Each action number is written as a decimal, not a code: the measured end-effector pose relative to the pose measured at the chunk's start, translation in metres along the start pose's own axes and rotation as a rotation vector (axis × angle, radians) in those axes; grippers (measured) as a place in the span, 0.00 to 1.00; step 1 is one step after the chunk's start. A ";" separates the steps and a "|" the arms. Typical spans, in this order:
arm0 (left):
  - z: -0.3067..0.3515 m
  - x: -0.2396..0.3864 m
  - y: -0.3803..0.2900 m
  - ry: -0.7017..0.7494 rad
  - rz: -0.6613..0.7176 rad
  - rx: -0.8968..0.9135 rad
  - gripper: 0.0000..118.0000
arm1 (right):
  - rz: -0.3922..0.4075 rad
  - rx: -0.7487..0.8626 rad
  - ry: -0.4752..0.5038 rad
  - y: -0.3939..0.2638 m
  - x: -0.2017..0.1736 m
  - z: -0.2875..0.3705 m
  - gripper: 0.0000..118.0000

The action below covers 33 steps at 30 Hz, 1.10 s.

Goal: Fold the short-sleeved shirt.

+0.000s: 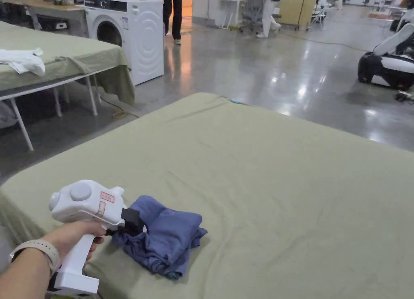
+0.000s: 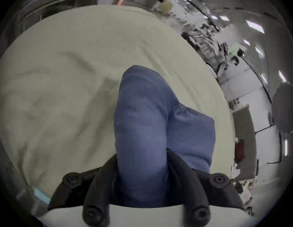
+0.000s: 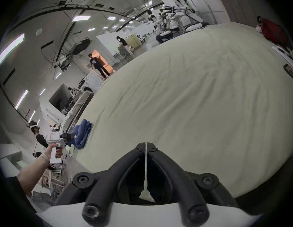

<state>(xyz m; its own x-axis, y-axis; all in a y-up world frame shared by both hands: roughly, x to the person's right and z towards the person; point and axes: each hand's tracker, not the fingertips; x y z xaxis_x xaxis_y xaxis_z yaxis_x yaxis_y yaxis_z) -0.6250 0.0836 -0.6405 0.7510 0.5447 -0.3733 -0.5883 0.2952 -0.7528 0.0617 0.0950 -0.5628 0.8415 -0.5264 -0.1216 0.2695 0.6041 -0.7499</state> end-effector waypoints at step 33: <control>0.120 0.499 -0.264 -0.019 -0.843 1.013 0.02 | 0.567 0.633 -0.330 0.187 -0.059 0.192 0.06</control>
<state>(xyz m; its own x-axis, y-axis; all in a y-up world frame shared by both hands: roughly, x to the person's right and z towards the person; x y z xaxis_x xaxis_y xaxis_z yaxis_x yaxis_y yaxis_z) -0.1312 0.3718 -0.5630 0.9960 -0.0866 0.0214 0.0869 0.9962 -0.0091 0.1517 0.3537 -0.5710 0.9912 0.0891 -0.0979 -0.1011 0.9870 -0.1252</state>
